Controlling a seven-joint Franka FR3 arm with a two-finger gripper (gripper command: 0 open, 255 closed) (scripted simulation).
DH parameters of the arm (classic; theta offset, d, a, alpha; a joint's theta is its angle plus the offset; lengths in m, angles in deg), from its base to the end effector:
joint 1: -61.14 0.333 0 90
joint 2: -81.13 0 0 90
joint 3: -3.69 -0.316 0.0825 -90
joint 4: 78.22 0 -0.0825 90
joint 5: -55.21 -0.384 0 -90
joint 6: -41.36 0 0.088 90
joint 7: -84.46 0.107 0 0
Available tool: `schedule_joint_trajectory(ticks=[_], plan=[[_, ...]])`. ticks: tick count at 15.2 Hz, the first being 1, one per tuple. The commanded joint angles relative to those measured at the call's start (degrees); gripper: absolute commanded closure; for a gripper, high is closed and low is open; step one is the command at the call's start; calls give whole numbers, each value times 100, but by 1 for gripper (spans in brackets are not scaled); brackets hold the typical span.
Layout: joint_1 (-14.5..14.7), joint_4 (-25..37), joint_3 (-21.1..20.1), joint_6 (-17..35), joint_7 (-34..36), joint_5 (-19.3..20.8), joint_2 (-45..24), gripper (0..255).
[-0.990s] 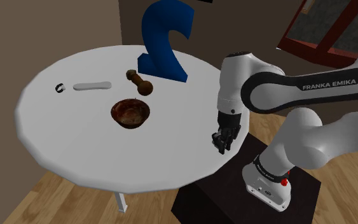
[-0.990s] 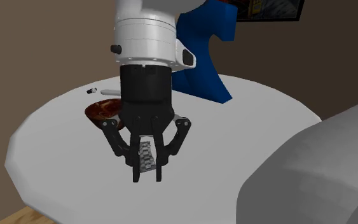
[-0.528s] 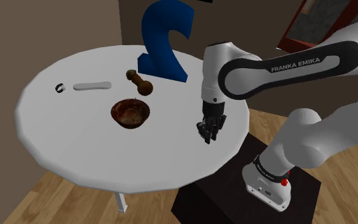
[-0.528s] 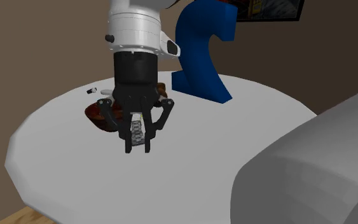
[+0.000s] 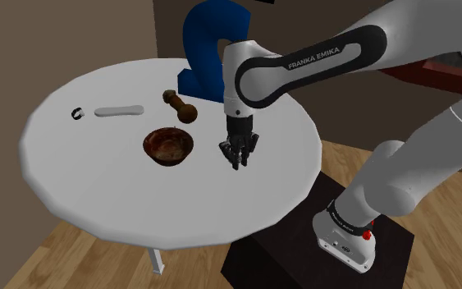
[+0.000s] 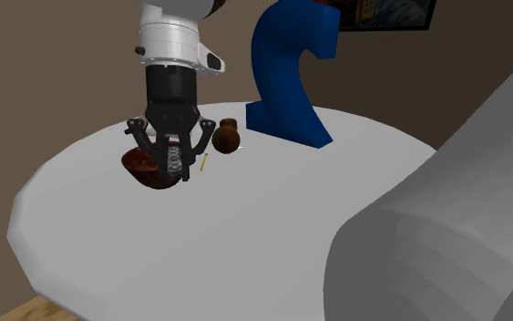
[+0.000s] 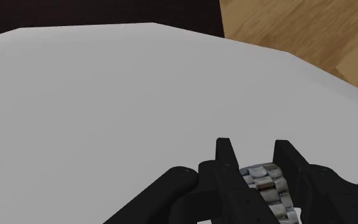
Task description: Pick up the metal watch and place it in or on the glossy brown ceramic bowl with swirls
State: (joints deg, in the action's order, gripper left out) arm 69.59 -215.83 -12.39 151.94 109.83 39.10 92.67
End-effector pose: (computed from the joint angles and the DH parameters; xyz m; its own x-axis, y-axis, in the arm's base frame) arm 0.3877 0.1978 0.3708 0.9339 -0.1485 -0.3253 -0.1683 -0.9852 -0.0333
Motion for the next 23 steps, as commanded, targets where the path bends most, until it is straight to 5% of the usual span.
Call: schedule_joint_trajectory(ticks=[1, 12, 20, 23], plan=[[-48, 428, -3, 0, 51, 126, -430, 255], [-19, 3491, 64, -628, 480, 855, -2886, 255], [285, 6658, 188, -1761, 715, 1285, -4933, 255], [284, 6503, 200, -1562, 688, 1291, -4980, 255]])
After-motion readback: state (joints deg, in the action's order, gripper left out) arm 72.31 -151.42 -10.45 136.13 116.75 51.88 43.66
